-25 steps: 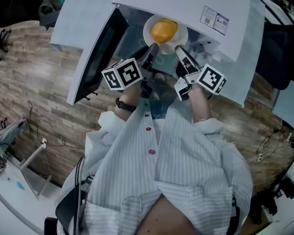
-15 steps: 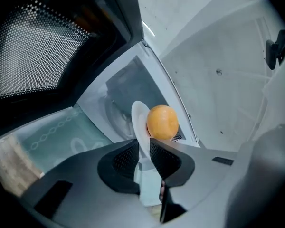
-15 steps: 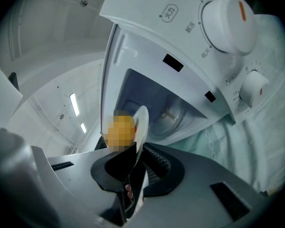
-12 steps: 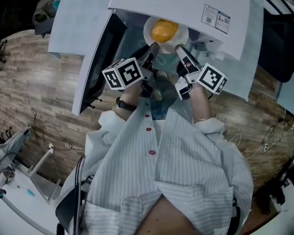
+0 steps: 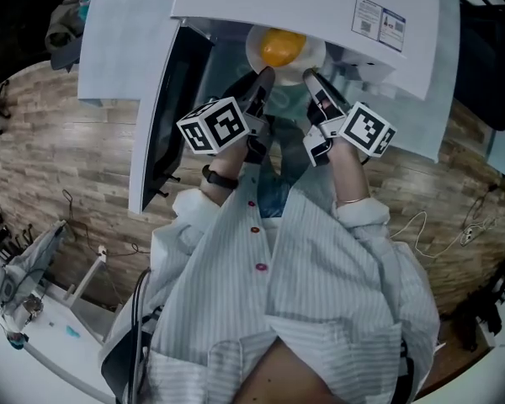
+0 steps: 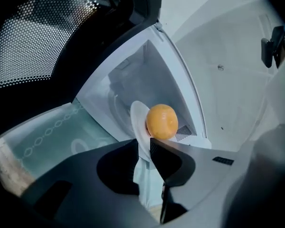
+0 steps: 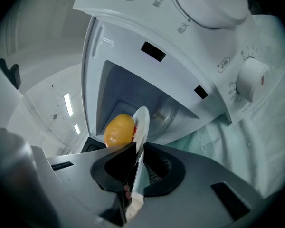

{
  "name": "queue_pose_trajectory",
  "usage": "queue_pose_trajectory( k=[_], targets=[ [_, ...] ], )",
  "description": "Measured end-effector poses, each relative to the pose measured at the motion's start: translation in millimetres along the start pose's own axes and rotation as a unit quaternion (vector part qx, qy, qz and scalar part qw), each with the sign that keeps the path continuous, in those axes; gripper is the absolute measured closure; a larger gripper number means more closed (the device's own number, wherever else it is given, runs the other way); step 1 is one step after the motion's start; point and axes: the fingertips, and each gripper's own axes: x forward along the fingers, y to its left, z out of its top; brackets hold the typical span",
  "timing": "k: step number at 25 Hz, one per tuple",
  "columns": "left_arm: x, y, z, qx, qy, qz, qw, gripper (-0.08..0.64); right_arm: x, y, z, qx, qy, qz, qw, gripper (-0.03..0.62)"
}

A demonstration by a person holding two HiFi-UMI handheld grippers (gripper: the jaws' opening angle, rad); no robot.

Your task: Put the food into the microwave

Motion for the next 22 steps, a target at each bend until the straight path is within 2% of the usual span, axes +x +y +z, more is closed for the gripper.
queue_pose_trajectory(
  k=[9, 13, 22],
  targets=[
    [21.2, 23.6, -2.2, 0.014, 0.015, 0.01, 0.9997, 0.486, 13.7, -28.6, -1.2, 0.003, -0.026, -0.029, 0.999, 0.532],
    [33.3, 26.7, 1.7, 0.02, 0.017, 0.001, 0.9997, 0.486, 21.5, -36.8, 3.9, 0.001, -0.046, -0.037, 0.998, 0.532],
    [49.0, 40.8, 16.8, 0.047, 0.005, -0.003, 0.9989, 0.482, 45.5, -42.0, 14.5, -0.045, -0.076, -0.066, 0.994, 0.518]
  ],
)
